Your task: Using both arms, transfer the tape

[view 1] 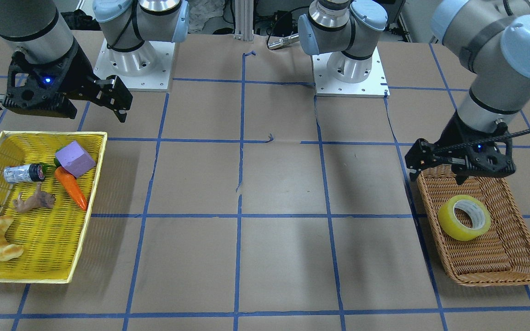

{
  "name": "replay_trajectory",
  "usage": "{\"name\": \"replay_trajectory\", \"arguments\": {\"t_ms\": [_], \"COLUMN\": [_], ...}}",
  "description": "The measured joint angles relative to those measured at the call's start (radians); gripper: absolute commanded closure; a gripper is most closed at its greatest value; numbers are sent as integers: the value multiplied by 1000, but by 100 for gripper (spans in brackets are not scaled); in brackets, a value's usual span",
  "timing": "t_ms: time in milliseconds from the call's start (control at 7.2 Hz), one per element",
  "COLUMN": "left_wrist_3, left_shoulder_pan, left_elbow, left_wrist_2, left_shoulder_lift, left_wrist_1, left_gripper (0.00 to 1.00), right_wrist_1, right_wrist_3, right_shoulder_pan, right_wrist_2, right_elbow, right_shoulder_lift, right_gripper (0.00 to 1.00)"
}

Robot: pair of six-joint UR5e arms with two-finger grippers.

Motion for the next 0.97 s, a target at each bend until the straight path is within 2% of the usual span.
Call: {"name": "replay_trajectory", "arguments": {"t_ms": [278, 417, 972], "left_wrist_3": [-219, -275, -309], "left_shoulder_pan": [-127, -180, -236], "left_elbow": [113, 152, 210], "left_wrist_2": [-5, -4, -6], "left_shoulder_lift": [11, 12, 13], "left_wrist_1": [-227, -299, -409], "left_gripper": [0, 0, 0], "right_wrist_1": [-2, -2, -1], "right_wrist_3": [0, 0, 0], "right_shoulder_pan": [0, 0, 0], "right_wrist_2": [0, 0, -2], "right_elbow": [0, 0, 1], "right_shoulder_lift": [0, 0, 1], "right_gripper": [0, 0, 0]}}
